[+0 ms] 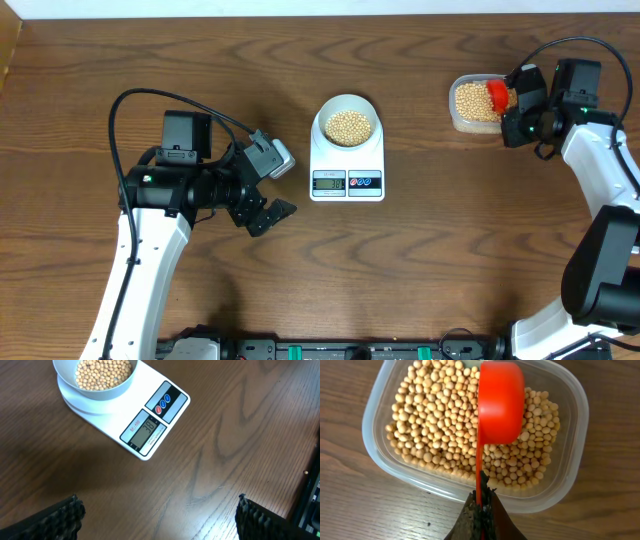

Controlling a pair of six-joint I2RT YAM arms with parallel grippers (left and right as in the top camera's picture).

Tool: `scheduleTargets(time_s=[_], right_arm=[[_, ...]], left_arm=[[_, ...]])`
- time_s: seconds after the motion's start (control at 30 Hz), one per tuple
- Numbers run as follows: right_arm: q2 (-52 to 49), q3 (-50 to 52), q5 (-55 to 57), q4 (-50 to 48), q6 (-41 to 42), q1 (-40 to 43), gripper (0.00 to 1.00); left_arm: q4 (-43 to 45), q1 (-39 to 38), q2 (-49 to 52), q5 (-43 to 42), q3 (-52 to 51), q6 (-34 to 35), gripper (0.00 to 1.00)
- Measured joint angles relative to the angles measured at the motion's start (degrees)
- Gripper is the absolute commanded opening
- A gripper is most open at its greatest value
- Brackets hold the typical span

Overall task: Scoop item into bowl and weigh 50g on scale
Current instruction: 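Carry the empty red scoop right back to the soybean tub, then dip the red scoop into the soybean tub with the right gripper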

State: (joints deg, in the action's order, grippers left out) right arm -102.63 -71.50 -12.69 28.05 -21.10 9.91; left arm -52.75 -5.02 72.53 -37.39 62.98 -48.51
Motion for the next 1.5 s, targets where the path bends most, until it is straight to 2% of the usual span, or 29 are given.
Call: scheduleTargets(time_s=[0.53,0.97,1.27,1.5], right_arm=[[-0.13,0.00,-9.86,2.80,8.48,0.61,0.01],[-0.87,0.00,-20.33,2.23,19.45,9.18,0.01],[-4.20,0.00,-33.31,2.21,20.96,15.50,0.01],[-4.83,0.00,-38.27,0.90,21.11,16.13,0.01]], left_arm=[[0.00,0.00,0.00,0.00,0.00,0.00,0.99],[0.00,0.00,0.00,0.00,0.00,0.00,0.99],[-0.02,0.00,0.00,0.00,0.00,0.00,0.98],[-0.02,0.00,0.00,0.00,0.00,0.00,0.99]])
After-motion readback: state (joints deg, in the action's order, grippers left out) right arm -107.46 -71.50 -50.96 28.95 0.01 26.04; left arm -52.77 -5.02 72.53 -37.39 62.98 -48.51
